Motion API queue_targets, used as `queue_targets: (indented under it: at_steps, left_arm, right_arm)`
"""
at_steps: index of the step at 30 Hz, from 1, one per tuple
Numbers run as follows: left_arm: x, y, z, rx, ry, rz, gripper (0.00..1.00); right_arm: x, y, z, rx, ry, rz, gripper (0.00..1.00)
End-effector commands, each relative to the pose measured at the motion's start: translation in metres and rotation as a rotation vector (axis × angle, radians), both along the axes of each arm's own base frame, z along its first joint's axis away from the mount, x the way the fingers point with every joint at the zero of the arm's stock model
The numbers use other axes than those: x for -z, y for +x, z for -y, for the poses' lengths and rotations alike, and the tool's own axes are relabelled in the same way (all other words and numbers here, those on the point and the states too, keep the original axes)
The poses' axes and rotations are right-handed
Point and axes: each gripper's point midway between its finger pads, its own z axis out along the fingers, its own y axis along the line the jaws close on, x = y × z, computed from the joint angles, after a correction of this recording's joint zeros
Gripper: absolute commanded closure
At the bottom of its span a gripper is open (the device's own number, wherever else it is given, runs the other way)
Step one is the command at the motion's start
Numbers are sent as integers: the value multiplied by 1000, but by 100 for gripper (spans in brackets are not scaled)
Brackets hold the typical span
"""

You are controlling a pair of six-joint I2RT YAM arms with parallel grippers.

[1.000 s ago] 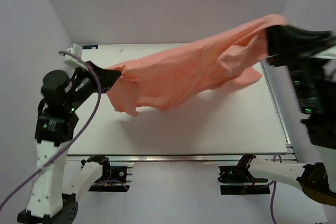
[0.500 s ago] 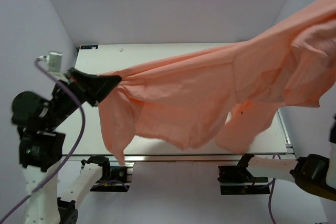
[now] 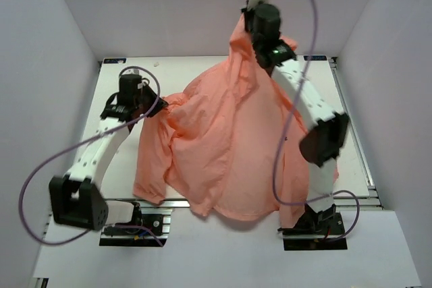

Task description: Zip up the jacket

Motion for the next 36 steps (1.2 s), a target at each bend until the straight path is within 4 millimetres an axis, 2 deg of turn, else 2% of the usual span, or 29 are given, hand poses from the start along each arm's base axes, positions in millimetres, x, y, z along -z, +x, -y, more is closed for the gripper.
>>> queue_targets:
  at_steps: [1, 2, 3, 4, 5, 6, 7, 8, 9, 10, 11, 12, 13, 14, 15, 17, 18, 20, 21, 22, 23, 24, 25, 27, 29, 31, 32, 34, 36]
  left_arm:
    - [9, 49, -30, -139, 128, -4, 72]
    - [37, 62, -29, -129, 153, -73, 47]
    - [42, 68, -25, -95, 164, -90, 14]
    - [30, 82, -22, -87, 167, -65, 7]
    - [44, 89, -20, -68, 174, -99, 2]
    - [42, 92, -17, -42, 185, -92, 2]
    - [38, 94, -10, -7, 167, -82, 2]
    - [34, 95, -6, 14, 157, -66, 2]
    - [28, 95, -4, 32, 152, -46, 2]
    - [23, 94, 0, 53, 135, -30, 2]
    - [27, 88, 2, 68, 127, -34, 2]
    - [16, 85, 5, 81, 115, 2, 2]
    - [15, 80, 7, 89, 106, 6, 2]
    - [21, 71, 11, 113, 93, -5, 2]
    - [10, 64, 17, 135, 93, 29, 2]
    - [8, 51, 28, 185, 99, 45, 2]
    - [10, 45, 33, 219, 122, 53, 2]
    - [6, 31, 62, 312, 141, 75, 2]
    - [8, 26, 72, 348, 152, 76, 2]
    - [17, 19, 92, 412, 154, 65, 2]
    - [23, 15, 102, 448, 148, 56, 2]
    - [27, 12, 113, 493, 131, 49, 2]
    - [33, 7, 125, 534, 125, 37, 2]
    - [53, 6, 139, 585, 116, 3, 2]
    - [72, 11, 147, 607, 110, -24, 2]
    - [78, 19, 153, 619, 108, -28, 2]
    - [93, 23, 155, 626, 116, -55, 2]
    - [98, 36, 158, 621, 129, -54, 2]
    - [118, 44, 161, 626, 144, -81, 2]
  right_arm:
    - [80, 55, -34, -153, 119, -181, 100]
    - [107, 65, -41, -186, 164, -259, 100]
    - [145, 80, -46, -247, 180, -333, 74]
    - [147, 81, -47, -272, 211, -356, 59]
    - [158, 76, -47, -291, 225, -407, 47]
    - [167, 72, -47, -310, 220, -439, 33]
    - [143, 57, -43, -330, 217, -415, 12]
    - [176, 44, -44, -355, 192, -488, 11]
    - [178, 33, -41, -372, 171, -500, 11]
    - [147, 13, -34, -379, 176, -463, 11]
    - [167, -1, -27, -362, 166, -522, 11]
    - [174, -12, -16, -319, 157, -563, 11]
    - [152, -32, -6, -307, 163, -546, 11]
    - [158, -42, 8, -251, 157, -572, 11]
    - [175, -68, 32, -162, 147, -648, 11]
    - [199, -99, 54, -73, 137, -734, 11]
    - [226, -131, 80, 19, 113, -807, 11]
    - [253, -162, 106, 132, 164, -865, 11]
    - [275, -190, 124, 172, 171, -908, 11]
    - [286, -202, 133, 198, 201, -939, 11]
    - [293, -209, 153, 242, 235, -954, 11]
    - [296, -219, 161, 239, 259, -962, 11]
    - [316, -231, 171, 258, 253, -1009, 11]
    - [328, -241, 189, 305, 211, -1047, 11]
    - [339, -249, 189, 282, 177, -1090, 11]
    - [350, -253, 183, 246, 172, -1134, 11]
    - [355, -257, 180, 240, 181, -1164, 12]
    - [371, -264, 188, 324, 184, -1215, 11]
    - [386, -273, 198, 398, 154, -1275, 11]
